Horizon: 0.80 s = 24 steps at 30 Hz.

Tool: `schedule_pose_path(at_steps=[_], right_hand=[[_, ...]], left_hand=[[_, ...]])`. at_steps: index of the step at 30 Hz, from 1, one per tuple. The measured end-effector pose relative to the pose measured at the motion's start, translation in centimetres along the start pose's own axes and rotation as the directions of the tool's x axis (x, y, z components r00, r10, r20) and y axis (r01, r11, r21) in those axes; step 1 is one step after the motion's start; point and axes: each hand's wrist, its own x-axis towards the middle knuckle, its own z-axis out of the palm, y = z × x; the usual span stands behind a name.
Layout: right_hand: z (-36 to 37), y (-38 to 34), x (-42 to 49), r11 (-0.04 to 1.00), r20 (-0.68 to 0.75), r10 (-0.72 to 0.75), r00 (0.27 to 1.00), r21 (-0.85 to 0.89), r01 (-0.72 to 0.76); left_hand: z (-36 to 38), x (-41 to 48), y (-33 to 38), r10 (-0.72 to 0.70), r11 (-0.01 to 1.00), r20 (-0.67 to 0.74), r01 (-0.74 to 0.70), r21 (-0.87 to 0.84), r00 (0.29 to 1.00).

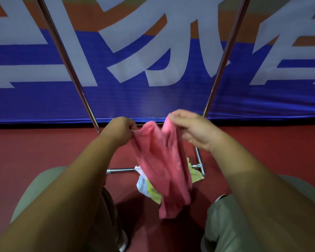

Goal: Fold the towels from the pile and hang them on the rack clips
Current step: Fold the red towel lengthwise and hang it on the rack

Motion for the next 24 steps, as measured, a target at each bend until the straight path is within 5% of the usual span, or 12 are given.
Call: schedule_pose_path(at_steps=[2, 4, 9, 24], right_hand=[[0.8, 0.3, -1.1, 0.987, 0.253, 0.151, 0.956, -0.086, -0.133], [1.3, 1.0, -1.0, 0.984, 0.302, 0.162, 0.939, -0.118, -0.132], [1.1, 2.2, 0.6, 0.997, 0.117, 0.027, 0.993, -0.079, -0.018], [2.2, 3.7, 1.7, 0.927, -0.053, -0.148, 0.988, -0.356, 0.119]], left_hand=[[-0.5, -0.4, 0.8, 0.017, 0.981, -0.056, -0.027, -0.193, 0.998], [-1.1, -0.9, 1.7, 0.045, 0.914, -0.055, -0.063, -0.402, 0.998], [-1.8, -2.1, 3.2, 0.081, 0.76, -0.026, -0.079, -0.645, 0.996], [-0.5, -2.4, 5.7, 0.037, 0.341, 0.095, 0.077, -0.937, 0.995]])
